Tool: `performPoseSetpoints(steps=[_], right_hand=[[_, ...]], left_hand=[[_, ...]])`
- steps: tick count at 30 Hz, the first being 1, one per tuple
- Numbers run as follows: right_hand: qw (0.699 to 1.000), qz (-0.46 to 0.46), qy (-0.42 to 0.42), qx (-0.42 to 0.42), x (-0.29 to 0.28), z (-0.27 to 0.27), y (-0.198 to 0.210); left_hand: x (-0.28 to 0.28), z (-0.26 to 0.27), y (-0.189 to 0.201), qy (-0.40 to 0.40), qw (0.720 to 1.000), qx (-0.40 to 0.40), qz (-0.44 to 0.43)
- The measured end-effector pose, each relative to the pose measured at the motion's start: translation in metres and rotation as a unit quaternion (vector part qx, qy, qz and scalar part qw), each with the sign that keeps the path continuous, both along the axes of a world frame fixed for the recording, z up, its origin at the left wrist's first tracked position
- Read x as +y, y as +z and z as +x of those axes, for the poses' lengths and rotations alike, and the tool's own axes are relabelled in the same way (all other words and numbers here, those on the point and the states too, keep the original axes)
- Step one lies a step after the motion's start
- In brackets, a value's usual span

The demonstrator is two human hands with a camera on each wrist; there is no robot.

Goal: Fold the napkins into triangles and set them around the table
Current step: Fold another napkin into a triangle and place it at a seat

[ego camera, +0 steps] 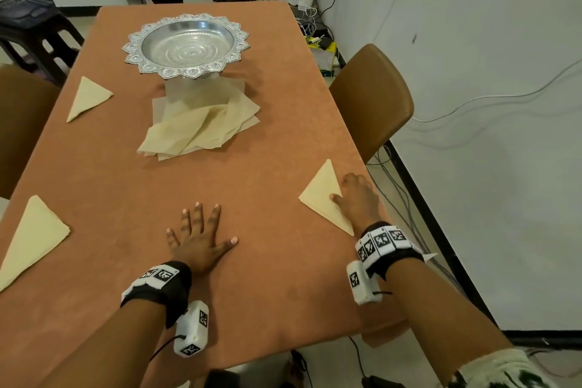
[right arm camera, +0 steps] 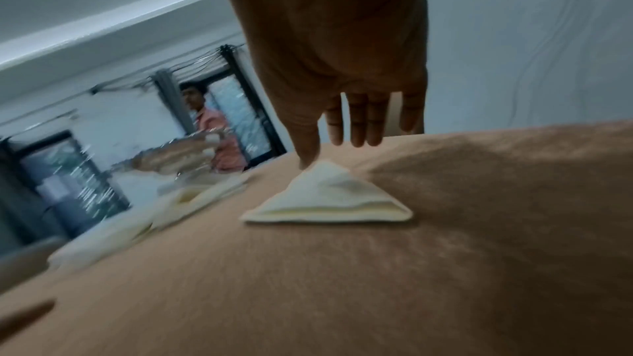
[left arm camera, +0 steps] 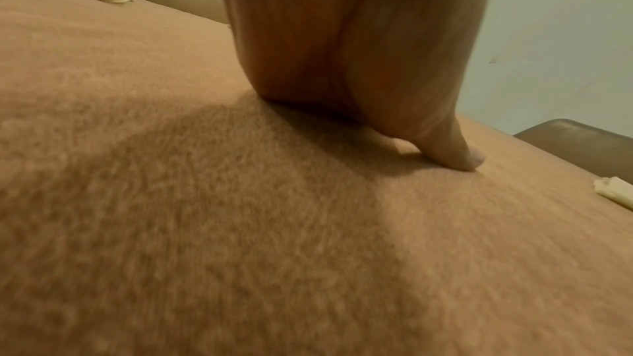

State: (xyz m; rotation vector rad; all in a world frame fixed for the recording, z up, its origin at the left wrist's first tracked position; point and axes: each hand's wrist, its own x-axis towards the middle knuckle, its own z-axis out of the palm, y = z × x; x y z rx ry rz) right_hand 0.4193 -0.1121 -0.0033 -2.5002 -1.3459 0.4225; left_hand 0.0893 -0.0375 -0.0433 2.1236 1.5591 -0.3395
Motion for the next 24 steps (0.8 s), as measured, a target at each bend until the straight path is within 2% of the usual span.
performPoseSetpoints(steps=[1,3,5,9,13,17,21,24], right_hand=[[0.997,-0.019,0.074,-0.018,-0.003,-0.006,-0.001],[0.971,-0.11,0.21,-0.019,-0.007,-0.02,-0.008],[0.948,-0.173,0.268,-0.011,-0.009,-0.029,-0.015],[0.967,-0.099,0.235,-0.009,-0.007,-0.023,-0.021],[0.947,-0.142,0.284,-0.038,-0.01,-0.013,-0.031],[0.963,-0.094,0.248,-0.042,-0.005,0.004,-0.03],[0.955,-0.165,0.246,-0.036,0.002,0.02,-0.034],[0.948,-0.186,0.257,0.002,0.004,0.025,-0.027]], left_hand=[[0.0,0.0,0.0,0.001,1.0,-0.002,0.0],[0.001,0.0,0.0,0.0,1.0,-0.001,0.0],[0.0,0.0,0.0,-0.001,1.0,0.001,-0.004],[0.0,0.0,0.001,-0.001,1.0,-0.003,-0.007],[-0.001,0.0,0.001,-0.001,1.0,0.003,0.0],[0.0,0.001,0.001,-0.003,1.0,0.008,-0.003],[0.0,0.001,-0.001,0.0,1.0,0.01,0.002],[0.0,0.0,-0.002,0.0,1.0,0.013,0.005]])
